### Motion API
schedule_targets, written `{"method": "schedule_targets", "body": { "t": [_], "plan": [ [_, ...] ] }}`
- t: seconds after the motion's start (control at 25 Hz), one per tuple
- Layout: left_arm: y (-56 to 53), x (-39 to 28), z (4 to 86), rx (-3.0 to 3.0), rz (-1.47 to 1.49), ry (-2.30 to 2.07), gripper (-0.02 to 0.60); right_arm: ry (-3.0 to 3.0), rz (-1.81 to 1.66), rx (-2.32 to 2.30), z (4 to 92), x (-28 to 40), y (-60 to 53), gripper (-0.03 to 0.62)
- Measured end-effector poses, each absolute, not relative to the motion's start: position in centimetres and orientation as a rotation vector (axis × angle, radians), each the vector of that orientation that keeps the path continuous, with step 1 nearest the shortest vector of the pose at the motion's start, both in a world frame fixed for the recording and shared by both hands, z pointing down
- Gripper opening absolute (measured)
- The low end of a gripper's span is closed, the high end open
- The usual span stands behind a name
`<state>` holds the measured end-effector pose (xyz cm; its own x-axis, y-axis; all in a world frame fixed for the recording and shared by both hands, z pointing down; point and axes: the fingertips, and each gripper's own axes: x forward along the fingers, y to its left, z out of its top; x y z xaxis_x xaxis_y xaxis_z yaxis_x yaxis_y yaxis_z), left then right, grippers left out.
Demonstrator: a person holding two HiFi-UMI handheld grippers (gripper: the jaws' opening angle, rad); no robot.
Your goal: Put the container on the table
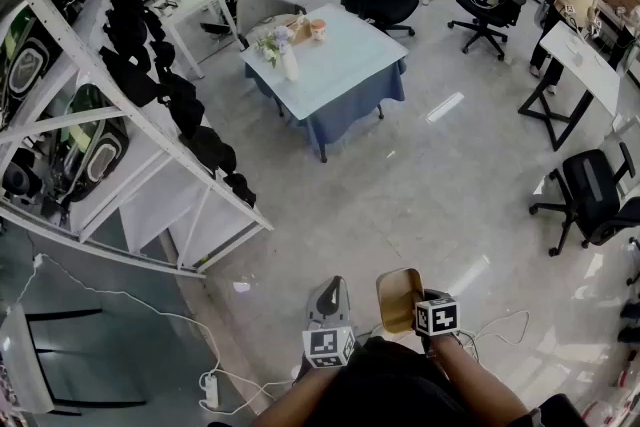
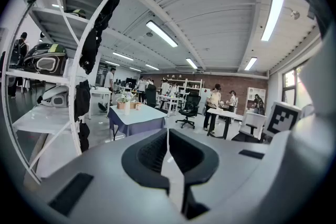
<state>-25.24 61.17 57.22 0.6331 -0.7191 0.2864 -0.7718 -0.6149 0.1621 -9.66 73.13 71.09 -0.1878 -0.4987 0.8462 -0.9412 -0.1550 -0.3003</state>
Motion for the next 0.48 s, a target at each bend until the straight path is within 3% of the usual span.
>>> {"method": "schedule_targets", "body": {
  "t": [0.48],
  "plan": [
    [55.2,-25.1,54.0,2.707,0.219,-1.225,0.014,-1.580,1.233,1.656,70.9,-9.1,68.9,0.002]
  ]
}}
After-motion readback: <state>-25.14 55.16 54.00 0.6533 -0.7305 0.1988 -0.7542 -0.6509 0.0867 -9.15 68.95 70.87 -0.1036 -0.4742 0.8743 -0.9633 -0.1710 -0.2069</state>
